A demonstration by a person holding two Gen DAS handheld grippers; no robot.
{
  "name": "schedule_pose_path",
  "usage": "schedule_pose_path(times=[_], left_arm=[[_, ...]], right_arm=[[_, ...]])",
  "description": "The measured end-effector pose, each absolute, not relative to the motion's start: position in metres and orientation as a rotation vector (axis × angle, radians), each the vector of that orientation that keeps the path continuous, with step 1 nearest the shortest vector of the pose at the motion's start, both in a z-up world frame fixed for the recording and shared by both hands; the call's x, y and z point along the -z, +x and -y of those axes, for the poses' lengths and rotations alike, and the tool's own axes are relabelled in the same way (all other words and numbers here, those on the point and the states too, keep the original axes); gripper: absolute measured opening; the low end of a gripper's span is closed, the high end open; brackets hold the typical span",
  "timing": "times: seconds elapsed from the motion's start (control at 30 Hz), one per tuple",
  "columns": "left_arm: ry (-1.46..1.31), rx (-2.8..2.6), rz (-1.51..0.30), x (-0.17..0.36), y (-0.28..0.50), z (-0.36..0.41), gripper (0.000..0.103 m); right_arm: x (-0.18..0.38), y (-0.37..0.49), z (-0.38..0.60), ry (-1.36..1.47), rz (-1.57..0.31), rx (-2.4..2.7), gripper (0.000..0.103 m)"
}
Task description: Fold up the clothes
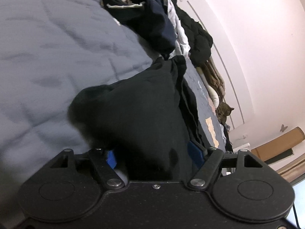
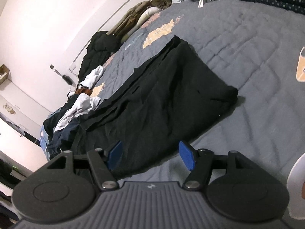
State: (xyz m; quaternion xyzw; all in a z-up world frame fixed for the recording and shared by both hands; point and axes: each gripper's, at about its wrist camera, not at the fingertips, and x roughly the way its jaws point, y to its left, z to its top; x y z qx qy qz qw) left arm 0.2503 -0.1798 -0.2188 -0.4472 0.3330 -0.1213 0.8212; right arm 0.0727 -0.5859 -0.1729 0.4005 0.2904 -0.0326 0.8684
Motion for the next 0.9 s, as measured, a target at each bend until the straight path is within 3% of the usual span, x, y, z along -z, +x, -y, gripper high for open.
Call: schedule_pose_path(times=[0.2,0.4,0.47,0.63,0.7,0.73,0.8,0.83,0.9], left_arm=[[-0.946,0.221,-0.744,0.216,0.242,0.177,0.055],[-0.942,0.180,-0.807,0.211,0.221,0.167,0.055],[-0.922,0.168,-0.804,0.209,0.217,0.169,0.057],[-0.921,0.178,-0.748,0.212,0.235,0.177,0.074],[-0.916,0.193,-0.722,0.213,0.241,0.178,0.074],[-0.921,0.195,-0.713,0.215,0.241,0.177,0.071],[-0.930,0.185,-0.722,0.218,0.242,0.173,0.047],[-0.933,0.177,-0.733,0.219,0.243,0.171,0.021],[-0.963,0.175,-0.742,0.223,0.244,0.166,0.016]], right_arm=[[0.179,0.078,0.579,0.827,-0.639,0.064,0.066],[0.186,0.079,0.585,0.873,-0.654,0.094,0.066],[0.185,0.078,0.586,0.871,-0.648,0.099,0.067],[0.188,0.079,0.587,0.883,-0.649,0.099,0.067],[0.189,0.079,0.587,0.887,-0.649,0.094,0.067],[0.190,0.079,0.588,0.893,-0.648,0.092,0.067],[0.193,0.080,0.592,0.920,-0.649,0.102,0.067],[0.196,0.080,0.595,0.937,-0.650,0.108,0.067],[0.202,0.081,0.600,0.976,-0.645,0.115,0.067]])
